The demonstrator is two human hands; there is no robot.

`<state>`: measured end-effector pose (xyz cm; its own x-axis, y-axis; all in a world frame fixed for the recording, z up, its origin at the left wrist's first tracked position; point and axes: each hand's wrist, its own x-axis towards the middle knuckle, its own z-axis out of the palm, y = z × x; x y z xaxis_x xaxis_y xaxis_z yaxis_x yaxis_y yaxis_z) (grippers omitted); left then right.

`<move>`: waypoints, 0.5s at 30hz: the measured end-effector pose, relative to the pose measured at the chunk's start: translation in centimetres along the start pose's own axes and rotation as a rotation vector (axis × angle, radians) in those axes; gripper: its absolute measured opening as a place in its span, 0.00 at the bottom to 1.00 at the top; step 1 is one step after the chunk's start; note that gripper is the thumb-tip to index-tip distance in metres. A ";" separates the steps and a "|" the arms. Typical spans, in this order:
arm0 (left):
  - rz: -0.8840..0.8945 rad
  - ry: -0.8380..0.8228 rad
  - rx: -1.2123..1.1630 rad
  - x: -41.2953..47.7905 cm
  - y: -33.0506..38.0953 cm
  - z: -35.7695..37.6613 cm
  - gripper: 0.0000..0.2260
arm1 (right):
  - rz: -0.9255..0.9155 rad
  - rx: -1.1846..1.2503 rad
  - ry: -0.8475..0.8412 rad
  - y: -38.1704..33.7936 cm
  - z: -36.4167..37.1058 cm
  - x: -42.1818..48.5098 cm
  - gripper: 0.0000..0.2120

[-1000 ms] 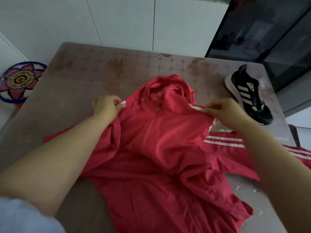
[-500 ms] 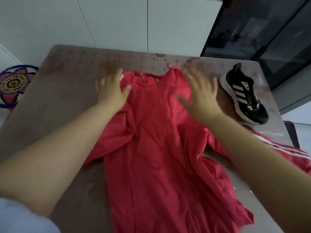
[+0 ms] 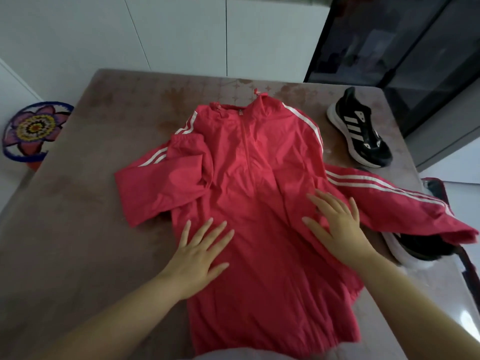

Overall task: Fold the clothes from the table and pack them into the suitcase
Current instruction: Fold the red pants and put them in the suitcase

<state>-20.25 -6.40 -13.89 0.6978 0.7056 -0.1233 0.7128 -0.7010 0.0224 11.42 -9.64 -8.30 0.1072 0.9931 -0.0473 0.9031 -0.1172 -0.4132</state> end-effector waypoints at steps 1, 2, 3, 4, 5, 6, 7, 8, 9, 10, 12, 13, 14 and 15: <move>0.022 -0.012 0.001 -1.1 0.4 0.3 0.31 | 0.024 0.010 -0.015 0.7 0.0 -2.1 0.38; 0.035 -0.025 0.001 -2.1 0.7 0.6 0.31 | 0.051 0.002 -0.042 1.4 0.2 -4.3 0.40; 0.034 -0.030 -0.004 -2.7 0.6 1.0 0.31 | 0.079 -0.003 -0.085 2.1 0.6 -5.7 0.43; 0.041 -0.028 -0.007 -3.4 0.7 1.2 0.31 | 0.126 -0.007 -0.132 2.5 0.9 -7.7 0.46; 0.049 -0.025 -0.007 -3.8 0.8 1.3 0.30 | 0.174 -0.008 -0.169 2.8 1.3 -9.1 0.48; 0.044 -0.034 -0.014 -4.2 0.8 1.3 0.29 | 0.222 -0.008 -0.182 2.9 1.7 -10.2 0.49; 0.023 -0.048 -0.029 -4.4 0.7 1.6 0.30 | 0.260 -0.009 -0.167 2.9 2.2 -10.9 0.49; -0.023 -0.062 -0.056 -4.4 0.7 1.6 0.31 | 0.285 0.000 -0.120 2.7 2.5 -11.4 0.46; -0.096 -0.048 -0.084 -4.5 0.8 1.5 0.33 | 0.303 0.028 -0.043 2.5 2.8 -11.6 0.40; -0.198 -0.012 -0.122 -4.5 1.1 1.5 0.37 | 0.331 0.078 0.039 2.2 2.9 -11.5 0.33; -0.475 0.000 -0.259 -5.3 2.1 0.9 0.44 | 0.423 0.242 0.148 1.5 2.3 -11.2 0.19; -0.598 -0.041 -0.325 -5.9 2.9 0.5 0.46 | 0.465 0.332 0.171 1.3 1.9 -11.0 0.17; -0.672 -0.057 -0.359 -6.6 3.8 0.2 0.47 | 0.493 0.394 0.197 1.1 1.3 -10.9 0.16; -0.706 -0.062 -0.379 -7.3 4.8 -0.1 0.47 | 0.502 0.430 0.224 0.9 0.5 -11.0 0.17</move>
<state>-21.89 -14.94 -12.81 0.0759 0.9544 -0.2887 0.9675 -0.0005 0.2527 10.87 -20.64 -8.62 0.5935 0.7894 -0.1567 0.4823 -0.5047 -0.7160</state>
